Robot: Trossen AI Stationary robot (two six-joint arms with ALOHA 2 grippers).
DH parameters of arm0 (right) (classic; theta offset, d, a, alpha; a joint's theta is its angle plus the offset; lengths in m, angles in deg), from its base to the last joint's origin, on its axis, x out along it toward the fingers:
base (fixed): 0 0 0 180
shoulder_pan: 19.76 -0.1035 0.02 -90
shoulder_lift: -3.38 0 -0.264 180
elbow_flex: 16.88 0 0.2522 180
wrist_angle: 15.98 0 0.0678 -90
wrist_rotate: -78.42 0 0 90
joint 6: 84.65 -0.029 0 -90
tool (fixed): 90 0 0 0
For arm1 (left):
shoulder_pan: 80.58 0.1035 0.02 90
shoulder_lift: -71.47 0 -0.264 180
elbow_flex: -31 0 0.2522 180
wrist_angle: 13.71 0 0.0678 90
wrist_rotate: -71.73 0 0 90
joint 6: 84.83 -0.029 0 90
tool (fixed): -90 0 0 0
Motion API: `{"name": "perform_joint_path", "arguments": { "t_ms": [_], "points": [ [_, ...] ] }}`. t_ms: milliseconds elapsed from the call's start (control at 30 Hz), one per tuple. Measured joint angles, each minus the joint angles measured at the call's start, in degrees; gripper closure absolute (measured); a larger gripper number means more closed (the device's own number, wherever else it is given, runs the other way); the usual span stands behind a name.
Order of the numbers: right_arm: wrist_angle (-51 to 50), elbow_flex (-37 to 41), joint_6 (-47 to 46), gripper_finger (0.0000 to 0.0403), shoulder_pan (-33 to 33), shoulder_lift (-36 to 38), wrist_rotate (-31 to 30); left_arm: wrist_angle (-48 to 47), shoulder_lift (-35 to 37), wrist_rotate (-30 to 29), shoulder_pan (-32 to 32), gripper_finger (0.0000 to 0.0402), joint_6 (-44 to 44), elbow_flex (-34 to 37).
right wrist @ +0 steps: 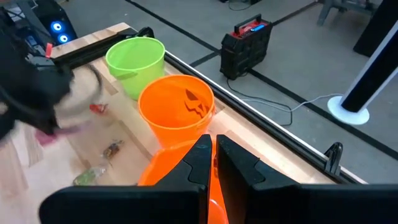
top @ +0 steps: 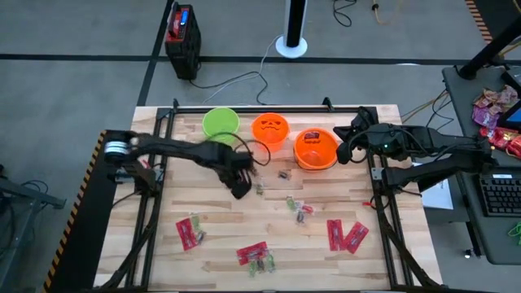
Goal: Sort candy by brand, put in halloween buckets
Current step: Put the red candy into the green bucket
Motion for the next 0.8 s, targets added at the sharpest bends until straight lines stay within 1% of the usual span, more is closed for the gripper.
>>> {"name": "perform_joint_path", "arguments": {
  "t_ms": [100,200,300,367,467,567,633,667,800],
  "points": [
    [0.08,0.01,0.03,0.0385,0.0,0.0,-0.19,-2.56,6.81,1.49,0.98,0.04,-4.87,-2.42],
    [0.09,0.01,0.15,0.0385,0.0,0.0,-0.96,-2.25,13.36,0.18,4.0,0.04,-6.91,-4.37],
    [0.31,-0.01,0.15,0.0385,0.0,0.0,-1.49,-1.77,17.08,-5.19,10.5,0.0401,-9.33,-5.12],
    [0.54,0.01,0.15,0.0385,0.0,0.0,-1.48,-1.93,18.32,-7.61,16.57,0.0401,-11.72,-5.25],
    [0.92,0.01,-0.12,0.0385,0.0,0.0,-1.44,-1.9,17.63,-6.48,26.29,0.0401,-16.51,-5.23],
    [1.1,0.01,-0.91,0.0385,0.0,0.0,-1.44,-2.05,14.39,-1.99,33.66,0.0401,-19.47,-5.03],
    [1.1,0.01,-1.65,0.0385,0.0,0.0,-1.42,-2.4,12.05,0.67,36.22,0.0401,-20.76,-5.03],
    [1.07,0.01,-1.98,0.0385,0.0,0.0,-1.4,-3.06,11.0,1.05,36.95,0.0401,-21.42,-5.03],
    [1.07,0.01,-2.89,0.0385,0.0,0.0,-1.37,-3.74,8.52,-0.79,37.49,0.0401,-23.01,-5.07]
  ]
}}
